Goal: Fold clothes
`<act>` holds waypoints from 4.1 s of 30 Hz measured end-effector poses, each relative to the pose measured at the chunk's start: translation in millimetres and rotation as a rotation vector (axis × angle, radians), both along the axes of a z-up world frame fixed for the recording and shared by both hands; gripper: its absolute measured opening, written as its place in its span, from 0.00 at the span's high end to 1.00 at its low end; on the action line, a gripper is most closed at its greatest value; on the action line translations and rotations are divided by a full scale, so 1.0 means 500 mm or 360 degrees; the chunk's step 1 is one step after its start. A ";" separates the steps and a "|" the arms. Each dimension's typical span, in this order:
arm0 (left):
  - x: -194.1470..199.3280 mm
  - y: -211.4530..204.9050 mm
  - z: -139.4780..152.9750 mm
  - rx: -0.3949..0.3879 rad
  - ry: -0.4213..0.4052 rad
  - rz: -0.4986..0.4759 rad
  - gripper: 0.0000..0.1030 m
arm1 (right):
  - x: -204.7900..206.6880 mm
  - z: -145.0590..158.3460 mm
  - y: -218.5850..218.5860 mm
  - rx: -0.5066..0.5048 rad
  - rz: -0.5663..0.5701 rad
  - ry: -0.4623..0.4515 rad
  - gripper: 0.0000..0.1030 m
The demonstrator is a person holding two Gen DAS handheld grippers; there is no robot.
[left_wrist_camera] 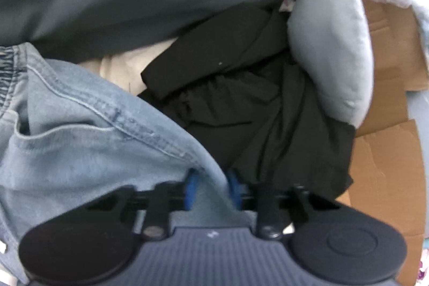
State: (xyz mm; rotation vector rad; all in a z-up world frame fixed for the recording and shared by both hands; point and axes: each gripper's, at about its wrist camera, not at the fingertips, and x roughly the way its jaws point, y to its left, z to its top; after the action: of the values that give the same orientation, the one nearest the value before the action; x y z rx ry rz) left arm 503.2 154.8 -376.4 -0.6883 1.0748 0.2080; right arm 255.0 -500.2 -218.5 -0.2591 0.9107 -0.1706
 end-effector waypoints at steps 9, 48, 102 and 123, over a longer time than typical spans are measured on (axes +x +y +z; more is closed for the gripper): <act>0.030 0.008 -0.015 0.0061 -0.0020 0.0036 0.91 | 0.132 -0.135 -0.027 -0.0040 -0.0044 0.0063 0.93; -0.150 -0.126 0.063 0.0321 0.0037 -0.0648 0.53 | 0.075 -0.252 -0.126 0.0401 -0.0490 -0.0159 0.55; -0.311 -0.253 -0.047 0.0815 0.0316 -0.1217 0.78 | -0.110 -0.348 -0.119 0.0870 -0.0926 -0.0505 0.97; -0.329 -0.249 -0.083 0.0968 0.0463 -0.1684 0.80 | -0.080 -0.408 -0.148 0.0810 -0.1052 -0.0331 0.94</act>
State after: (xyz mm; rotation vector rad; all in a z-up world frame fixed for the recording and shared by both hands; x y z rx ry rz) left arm 338.8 30.1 -417.8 0.5057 1.4279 -0.2892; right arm 215.0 -574.5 -422.5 0.5340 0.7761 -0.5534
